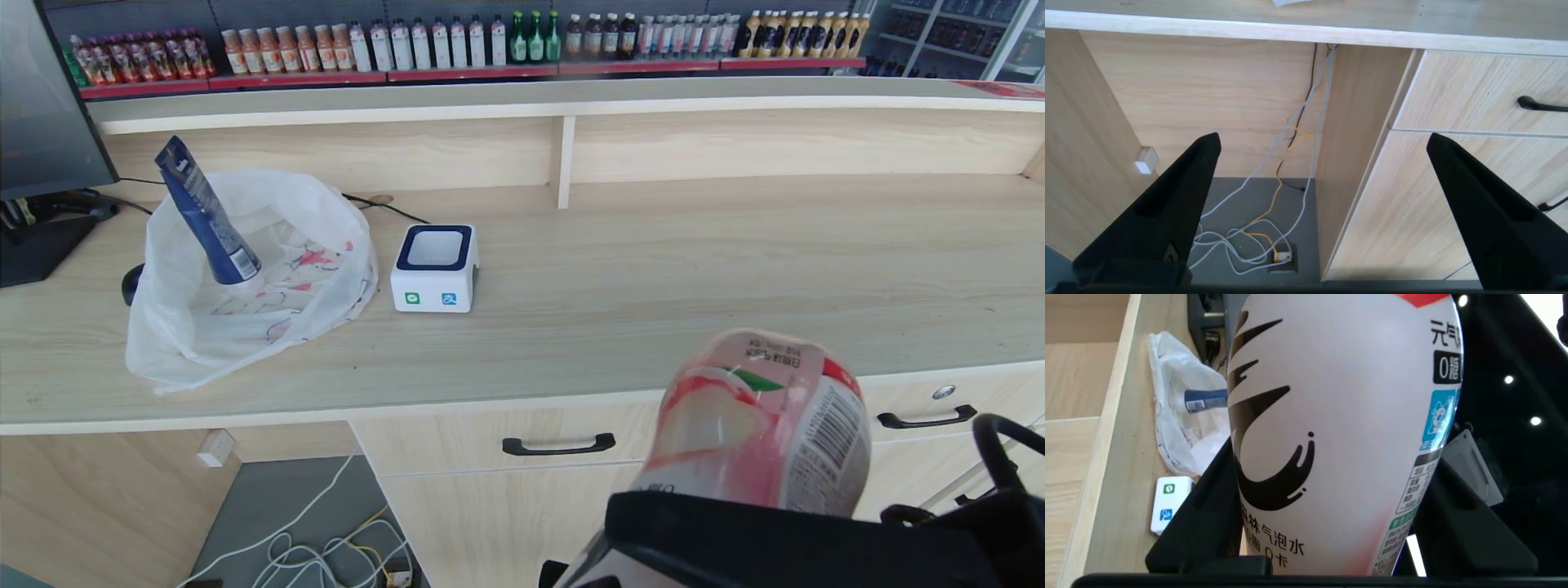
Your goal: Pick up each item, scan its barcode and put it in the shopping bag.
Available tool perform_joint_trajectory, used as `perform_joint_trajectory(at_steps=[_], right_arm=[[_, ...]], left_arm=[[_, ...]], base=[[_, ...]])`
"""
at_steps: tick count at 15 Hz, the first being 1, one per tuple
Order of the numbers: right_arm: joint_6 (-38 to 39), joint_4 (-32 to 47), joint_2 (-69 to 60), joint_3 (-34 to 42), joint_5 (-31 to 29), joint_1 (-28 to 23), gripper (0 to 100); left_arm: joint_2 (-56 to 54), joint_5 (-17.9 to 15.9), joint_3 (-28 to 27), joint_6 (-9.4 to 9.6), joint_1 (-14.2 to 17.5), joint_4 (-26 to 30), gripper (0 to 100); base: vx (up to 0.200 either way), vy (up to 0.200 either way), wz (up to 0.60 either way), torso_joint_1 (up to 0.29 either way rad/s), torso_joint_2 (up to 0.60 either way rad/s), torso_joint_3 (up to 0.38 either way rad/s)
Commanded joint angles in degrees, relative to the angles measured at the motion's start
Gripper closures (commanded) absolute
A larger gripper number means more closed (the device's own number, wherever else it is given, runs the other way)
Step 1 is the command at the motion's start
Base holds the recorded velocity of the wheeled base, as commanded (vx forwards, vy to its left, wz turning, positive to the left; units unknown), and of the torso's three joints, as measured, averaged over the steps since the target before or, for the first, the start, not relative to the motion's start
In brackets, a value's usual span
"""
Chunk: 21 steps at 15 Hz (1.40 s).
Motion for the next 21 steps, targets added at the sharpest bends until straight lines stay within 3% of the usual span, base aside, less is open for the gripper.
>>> perform_joint_trajectory(at_steps=[1, 16, 19, 21], right_arm=[[-0.03, -0.01, 0.22, -0.01, 0.11, -0.42, 100], [-1.09, -0.01, -0.04, 0.17, 0.72, -1.65, 100], [1.11, -0.01, -0.13, 0.26, 0.72, -2.97, 100], [8.49, -0.28, -0.30, 1.31, 0.72, -5.52, 100]], left_arm=[[0.00, 0.00, 0.00, -0.02, 0.00, -0.01, 0], [0.00, 0.00, 0.00, -0.02, 0.00, -0.01, 0], [0.00, 0.00, 0.00, -0.02, 0.00, -0.01, 0], [0.00, 0.00, 0.00, -0.02, 0.00, -0.01, 0]], base=[[0.000, 0.000, 0.00, 0.000, 0.00, 0.000], [0.000, 0.000, 0.00, 0.000, 0.00, 0.000], [0.000, 0.000, 0.00, 0.000, 0.00, 0.000], [0.000, 0.000, 0.00, 0.000, 0.00, 0.000]])
